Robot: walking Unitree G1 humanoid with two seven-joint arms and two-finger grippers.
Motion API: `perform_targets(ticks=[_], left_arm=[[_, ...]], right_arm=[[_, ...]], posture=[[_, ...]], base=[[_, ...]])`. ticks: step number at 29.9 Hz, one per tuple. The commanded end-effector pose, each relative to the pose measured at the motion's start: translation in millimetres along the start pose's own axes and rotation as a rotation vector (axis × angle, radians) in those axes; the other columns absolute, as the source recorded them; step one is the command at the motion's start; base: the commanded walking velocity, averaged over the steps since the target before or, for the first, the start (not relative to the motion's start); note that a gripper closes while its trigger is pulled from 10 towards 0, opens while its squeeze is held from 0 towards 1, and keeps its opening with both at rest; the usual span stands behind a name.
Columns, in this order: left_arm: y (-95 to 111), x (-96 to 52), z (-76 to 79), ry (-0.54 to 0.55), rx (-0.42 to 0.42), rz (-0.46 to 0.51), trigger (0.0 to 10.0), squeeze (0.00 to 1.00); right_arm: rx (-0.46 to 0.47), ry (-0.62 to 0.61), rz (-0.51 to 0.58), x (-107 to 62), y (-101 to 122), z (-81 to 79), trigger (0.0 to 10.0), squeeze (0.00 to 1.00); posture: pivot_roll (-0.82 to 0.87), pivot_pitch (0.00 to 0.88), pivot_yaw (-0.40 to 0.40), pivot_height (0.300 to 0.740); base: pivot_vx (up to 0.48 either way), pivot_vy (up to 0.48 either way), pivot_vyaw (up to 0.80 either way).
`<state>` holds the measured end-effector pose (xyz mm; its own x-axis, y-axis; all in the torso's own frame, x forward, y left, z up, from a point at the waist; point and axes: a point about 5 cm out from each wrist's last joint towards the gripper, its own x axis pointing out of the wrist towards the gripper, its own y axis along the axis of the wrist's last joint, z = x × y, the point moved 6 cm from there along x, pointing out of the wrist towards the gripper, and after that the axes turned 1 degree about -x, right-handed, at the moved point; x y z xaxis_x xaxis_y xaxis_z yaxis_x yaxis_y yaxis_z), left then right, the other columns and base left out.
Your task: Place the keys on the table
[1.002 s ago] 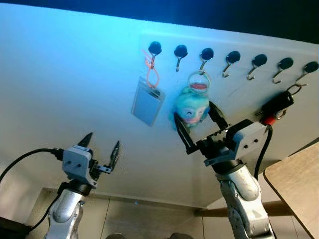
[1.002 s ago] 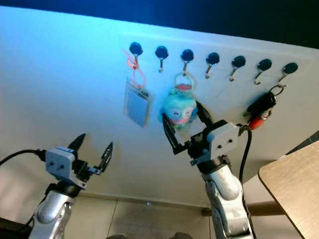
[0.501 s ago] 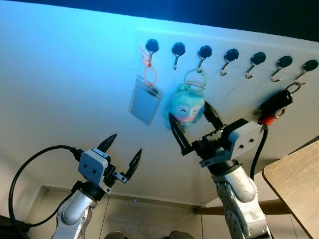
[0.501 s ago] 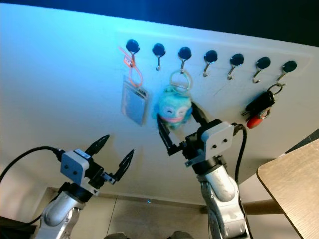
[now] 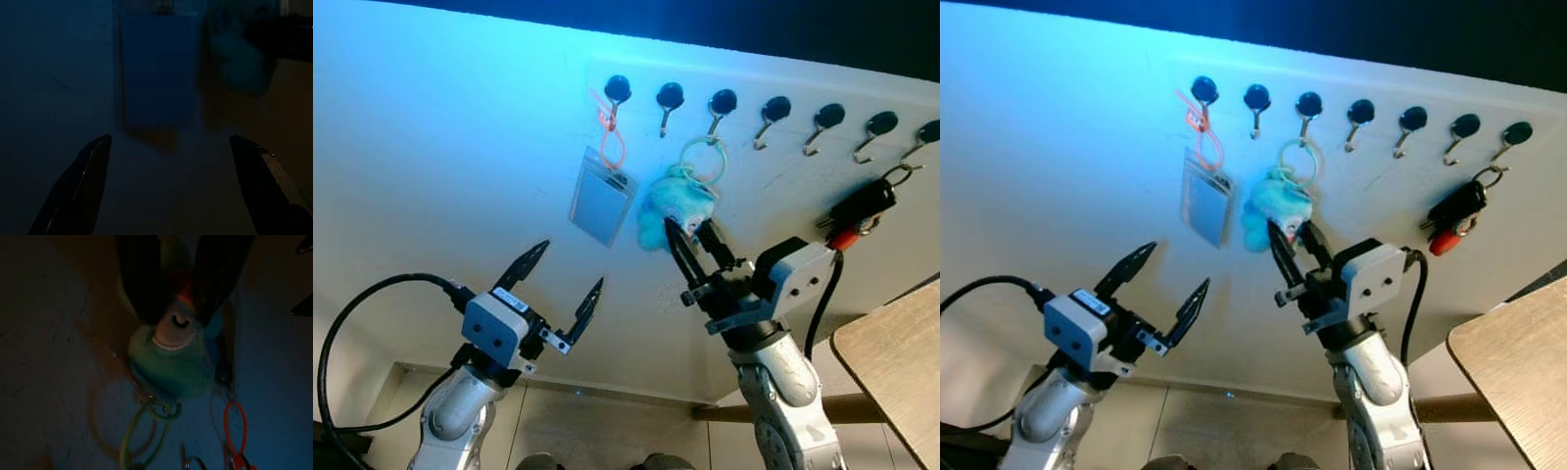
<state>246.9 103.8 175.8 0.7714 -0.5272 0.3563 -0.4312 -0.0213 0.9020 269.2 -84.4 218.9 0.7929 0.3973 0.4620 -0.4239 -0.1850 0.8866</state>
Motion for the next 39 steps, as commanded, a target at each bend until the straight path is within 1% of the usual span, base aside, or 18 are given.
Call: perform_targets(ticks=[1, 11, 14, 16, 17, 18, 21, 22, 24, 30, 31, 32, 33, 34, 36, 37, 38, 39], left_arm=[[0, -0.2, 5.7, -0.015, 0.009, -0.008, 10.0, 0.00], [0, -0.1, 6.6, -0.014, 0.013, -0.010, 10.0, 0.00], [0, 1.4, 6.2, -0.017, 0.024, -0.009, 10.0, 0.00], [-1, 1.6, 6.4, -0.019, 0.026, -0.009, 10.0, 0.00], [-1, 2.0, 6.9, -0.022, 0.026, -0.009, 10.0, 0.00], [-1, 2.0, 6.9, -0.022, 0.026, -0.009, 10.0, 0.00], [-1, 3.1, 7.7, -0.026, 0.028, -0.007, 10.0, 0.00], [-1, 3.1, 7.7, -0.026, 0.028, -0.007, 10.0, 0.00], [-1, 3.9, 8.1, -0.030, 0.031, -0.007, 10.0, 0.00], [-1, 4.4, 7.7, -0.029, 0.033, -0.005, 10.0, 0.00], [-1, 4.4, 7.7, -0.029, 0.033, -0.005, 10.0, 0.00], [-5, 3.0, 8.3, -0.029, 0.033, -0.019, 10.0, 0.00], [-14, -0.5, 9.0, -0.025, 0.038, -0.047, 10.0, 0.00], [-14, -0.5, 9.0, -0.025, 0.038, -0.047, 10.0, 0.00], [-38, -11.7, 7.9, 0.003, 0.042, -0.121, 10.0, 0.00], [-46, -16.4, 6.3, 0.021, 0.044, -0.148, 10.0, 0.00], [-46, -16.4, 6.3, 0.021, 0.044, -0.148, 10.0, 0.00], [-52, -20.3, 3.6, 0.040, 0.052, -0.170, 10.0, 0.00]], right_arm=[[0.009, -0.024, 0.002, -3.9, 3, 3.6, 0.0, 0.00], [0.019, -0.035, 0.020, -4.8, 9, 4.5, 0.0, 0.00], [0.020, -0.022, 0.083, 1.3, 29, 3.8, 0.0, 0.00], [0.019, -0.017, 0.098, 2.5, 34, 3.1, 0.0, 0.00], [0.013, 0.004, 0.120, 4.4, 42, -1.1, 0.0, 0.00], [0.013, 0.004, 0.120, 4.4, 42, -1.1, 0.0, 0.00], [0.006, 0.044, 0.155, 7.4, 56, -9.5, 0.0, 0.00], [0.006, 0.044, 0.155, 7.4, 56, -9.5, 0.0, 0.00], [0.004, 0.079, 0.181, 10.6, 65, -16.8, 0.0, 0.00], [0.009, 0.119, 0.188, 11.9, 70, -24.6, 0.0, 0.00], [0.009, 0.119, 0.188, 11.9, 70, -24.6, 0.0, 0.00], [0.015, 0.136, 0.175, 10.3, 67, -27.6, 0.0, 0.00], [0.030, 0.148, 0.141, 5.7, 59, -29.4, 0.0, 0.00], [0.030, 0.148, 0.141, 5.7, 59, -29.4, 0.0, 0.00], [0.042, 0.152, 0.040, -9.9, 31, -26.6, 0.0, 0.00], [0.044, 0.143, 0.003, -16.3, 20, -23.1, 0.0, 0.00], [0.044, 0.143, 0.003, -16.3, 20, -23.1, 0.0, 0.00], [0.046, 0.130, -0.026, -21.2, 13, -18.9, 0.0, 0.00]], posture=[[0.07, 0.095, -0.107, 0.740], [0.07, 0.093, -0.105, 0.740], [0.07, 0.089, -0.098, 0.740], [0.07, 0.088, -0.097, 0.740], [0.07, 0.087, -0.097, 0.740], [0.07, 0.087, -0.097, 0.740], [0.07, 0.087, -0.091, 0.740], [0.07, 0.087, -0.091, 0.740], [0.07, 0.088, -0.091, 0.740], [0.07, 0.087, -0.091, 0.740], [0.07, 0.087, -0.091, 0.740], [0.07, 0.087, -0.091, 0.740], [0.07, 0.085, -0.091, 0.740], [0.07, 0.085, -0.091, 0.740], [0.07, 0.083, -0.088, 0.740], [0.07, 0.083, -0.088, 0.740], [0.07, 0.083, -0.088, 0.740], [0.07, 0.083, -0.087, 0.740]], base=[[0.000, 0.000, 0.00], [0.000, 0.000, 0.00], [0.000, 0.000, 0.00], [0.000, 0.000, 0.00], [0.000, 0.000, 0.00], [0.000, 0.000, 0.00], [0.000, 0.000, 0.00], [0.000, 0.000, 0.00], [0.000, 0.000, 0.00], [0.000, 0.000, 0.00], [0.000, 0.000, 0.00], [0.000, 0.000, 0.00], [0.000, 0.000, 0.00], [0.000, 0.000, 0.00], [0.000, 0.000, 0.00], [0.000, 0.000, 0.00], [0.000, 0.000, 0.00], [0.000, 0.000, 0.00]])
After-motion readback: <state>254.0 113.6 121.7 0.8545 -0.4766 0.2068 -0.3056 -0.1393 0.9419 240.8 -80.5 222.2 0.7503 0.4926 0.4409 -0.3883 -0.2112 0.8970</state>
